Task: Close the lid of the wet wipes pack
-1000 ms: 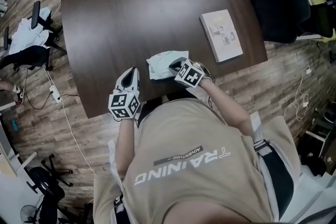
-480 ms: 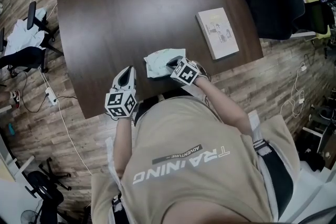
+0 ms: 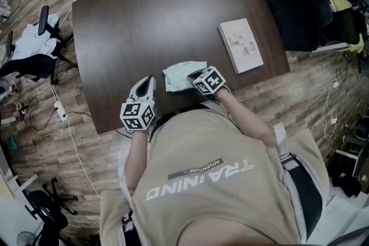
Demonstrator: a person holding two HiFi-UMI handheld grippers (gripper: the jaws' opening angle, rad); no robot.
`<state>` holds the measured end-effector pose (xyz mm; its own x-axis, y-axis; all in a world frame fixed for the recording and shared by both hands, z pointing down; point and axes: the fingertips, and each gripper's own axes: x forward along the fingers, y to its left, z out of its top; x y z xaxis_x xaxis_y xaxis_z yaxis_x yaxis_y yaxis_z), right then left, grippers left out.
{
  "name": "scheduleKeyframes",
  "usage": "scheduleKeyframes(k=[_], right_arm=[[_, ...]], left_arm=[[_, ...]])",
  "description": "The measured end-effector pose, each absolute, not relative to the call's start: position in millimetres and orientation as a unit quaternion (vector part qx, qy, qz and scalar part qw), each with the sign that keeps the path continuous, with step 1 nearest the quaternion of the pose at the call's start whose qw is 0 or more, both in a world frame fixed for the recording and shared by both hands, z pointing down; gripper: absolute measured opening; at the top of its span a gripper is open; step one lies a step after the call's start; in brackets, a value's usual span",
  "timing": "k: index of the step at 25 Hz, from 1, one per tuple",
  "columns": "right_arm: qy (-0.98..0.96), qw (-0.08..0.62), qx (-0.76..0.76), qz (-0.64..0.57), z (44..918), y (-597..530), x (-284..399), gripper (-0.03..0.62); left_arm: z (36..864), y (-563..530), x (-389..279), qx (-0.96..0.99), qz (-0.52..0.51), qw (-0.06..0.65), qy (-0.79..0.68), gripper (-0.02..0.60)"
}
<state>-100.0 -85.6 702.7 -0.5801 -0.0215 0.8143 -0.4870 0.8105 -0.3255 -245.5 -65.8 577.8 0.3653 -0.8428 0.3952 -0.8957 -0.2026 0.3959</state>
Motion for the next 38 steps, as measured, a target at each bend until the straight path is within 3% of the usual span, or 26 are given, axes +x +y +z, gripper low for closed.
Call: scheduleKeyframes(k=[6,15,32,38], right_arm=[[-0.876,0.394,0.163,0.226,665.3,-97.7,-98.7,0.015],[-0.931,0.305,0.172,0.101,538.9,-143.0,-125.6,0.015],[-0.961,0.164,0.217,-0.056,376.8,-196.4,-161.6,0.017],[-0.957,0.067,0.264,-0.104,322.8,-198.2,-157.9,0.017]], left_arm=[[542.9,-85.3,-246.3,0.789,0.046,0.244,-0.562,0.005],[479.5,-108.7,-249.6,0.807,0.034,0.184,-0.56,0.005],[344.1,-148.3,-288.1,0.813,-0.076,0.119,-0.565,0.005],[309.5,-156.1,-290.6,0.813,-0.037,0.035,-0.58,0.005]])
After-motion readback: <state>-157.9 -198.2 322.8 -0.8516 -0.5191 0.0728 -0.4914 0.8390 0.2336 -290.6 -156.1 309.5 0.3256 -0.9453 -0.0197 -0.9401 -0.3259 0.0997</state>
